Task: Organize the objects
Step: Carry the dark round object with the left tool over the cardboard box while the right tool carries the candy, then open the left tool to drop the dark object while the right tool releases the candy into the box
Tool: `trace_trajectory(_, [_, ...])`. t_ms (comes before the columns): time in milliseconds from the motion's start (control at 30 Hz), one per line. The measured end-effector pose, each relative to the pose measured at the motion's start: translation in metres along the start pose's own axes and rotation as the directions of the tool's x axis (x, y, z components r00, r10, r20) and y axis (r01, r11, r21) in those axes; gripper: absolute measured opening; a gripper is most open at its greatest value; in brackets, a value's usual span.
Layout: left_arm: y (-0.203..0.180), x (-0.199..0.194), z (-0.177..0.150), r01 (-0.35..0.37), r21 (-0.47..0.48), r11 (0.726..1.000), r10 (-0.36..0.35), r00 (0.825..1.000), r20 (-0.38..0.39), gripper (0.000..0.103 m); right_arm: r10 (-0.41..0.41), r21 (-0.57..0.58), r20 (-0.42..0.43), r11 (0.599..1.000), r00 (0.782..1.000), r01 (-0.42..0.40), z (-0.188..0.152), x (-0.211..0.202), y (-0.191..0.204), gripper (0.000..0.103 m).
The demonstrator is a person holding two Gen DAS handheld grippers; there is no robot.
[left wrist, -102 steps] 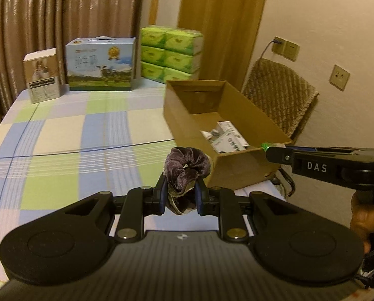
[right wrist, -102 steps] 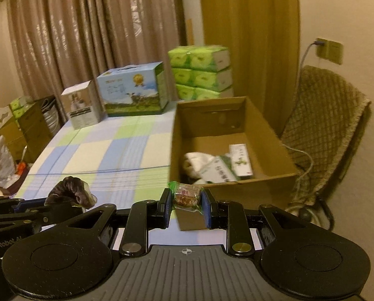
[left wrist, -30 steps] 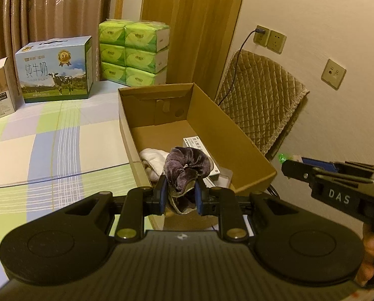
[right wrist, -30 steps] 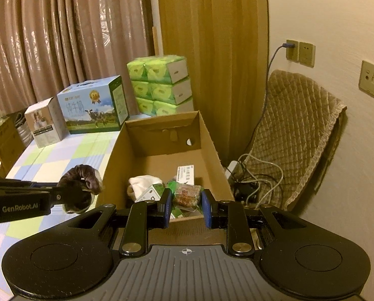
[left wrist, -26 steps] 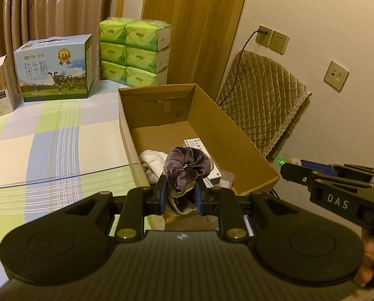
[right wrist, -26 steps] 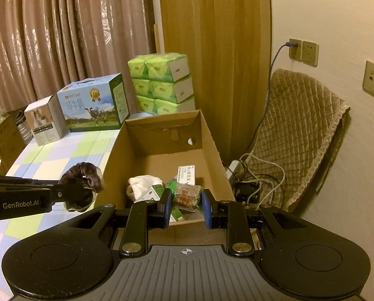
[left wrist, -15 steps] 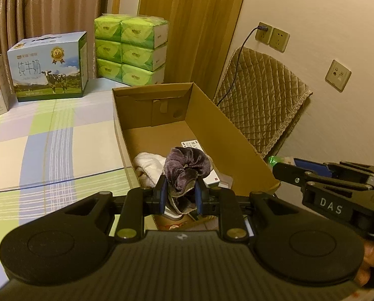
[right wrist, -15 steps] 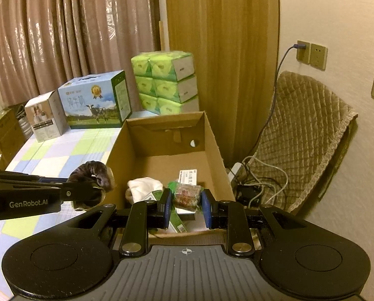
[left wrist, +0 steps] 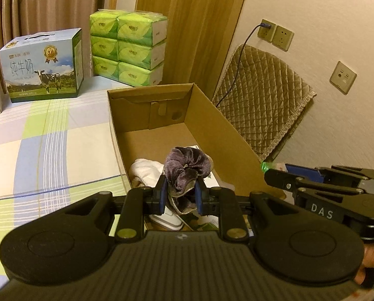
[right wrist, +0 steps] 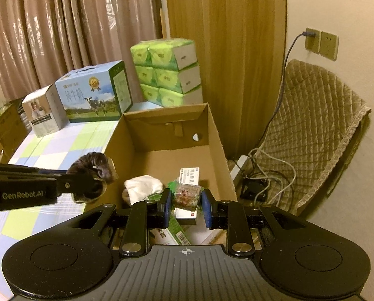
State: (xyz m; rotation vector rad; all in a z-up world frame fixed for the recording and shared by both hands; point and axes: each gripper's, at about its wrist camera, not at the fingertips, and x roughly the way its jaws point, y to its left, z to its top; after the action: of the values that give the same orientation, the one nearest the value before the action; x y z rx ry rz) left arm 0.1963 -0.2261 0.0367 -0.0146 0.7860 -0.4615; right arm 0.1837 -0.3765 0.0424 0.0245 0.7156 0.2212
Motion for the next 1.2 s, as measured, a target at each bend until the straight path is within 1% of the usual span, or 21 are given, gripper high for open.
trace_trajectory(200, [0.008,0.015,0.018,-0.009,0.001,1.0,0.009,1.0,-0.007,0.018,0.014,0.01,-0.02,1.0,1.0,-0.014,0.021,0.018,-0.005,0.022])
trace_trajectory(300, [0.013,0.024,0.03,-0.006,-0.008,1.0,0.005,1.0,-0.012,0.018,0.034,0.013,-0.041,0.999,0.999,-0.033,0.034,0.031,-0.007,0.022])
trace_trajectory(433, [0.021,0.04,0.045,-0.004,-0.023,1.0,0.003,1.0,-0.026,0.018,0.053,0.002,-0.068,0.999,0.996,-0.053,0.052,0.052,-0.008,0.022])
trace_trajectory(733, [0.035,0.08,0.07,-0.033,-0.029,0.999,0.031,0.997,-0.065,0.019,0.079,-0.001,-0.126,0.997,0.989,-0.08,0.082,0.103,-0.011,0.022])
trace_trajectory(833, [0.04,0.094,0.076,-0.039,-0.035,0.999,0.036,0.996,-0.079,0.019,0.085,-0.005,-0.144,0.996,0.986,-0.087,0.087,0.119,-0.01,0.022])
trace_trajectory(900, [0.042,0.103,0.078,-0.05,-0.022,0.998,0.048,0.995,-0.087,0.019,0.104,0.014,-0.158,0.995,0.982,-0.103,0.09,0.13,-0.013,0.022])
trace_trajectory(1067, [0.046,0.12,0.079,-0.063,-0.019,0.998,0.061,0.992,-0.114,0.019,0.093,0.024,-0.197,0.996,0.976,-0.09,0.09,0.153,-0.017,0.022])
trace_trajectory(1200, [0.046,0.129,0.078,-0.069,-0.015,0.998,0.066,0.99,-0.128,0.019,0.092,0.03,-0.205,0.996,0.974,-0.088,0.09,0.159,-0.019,0.022])
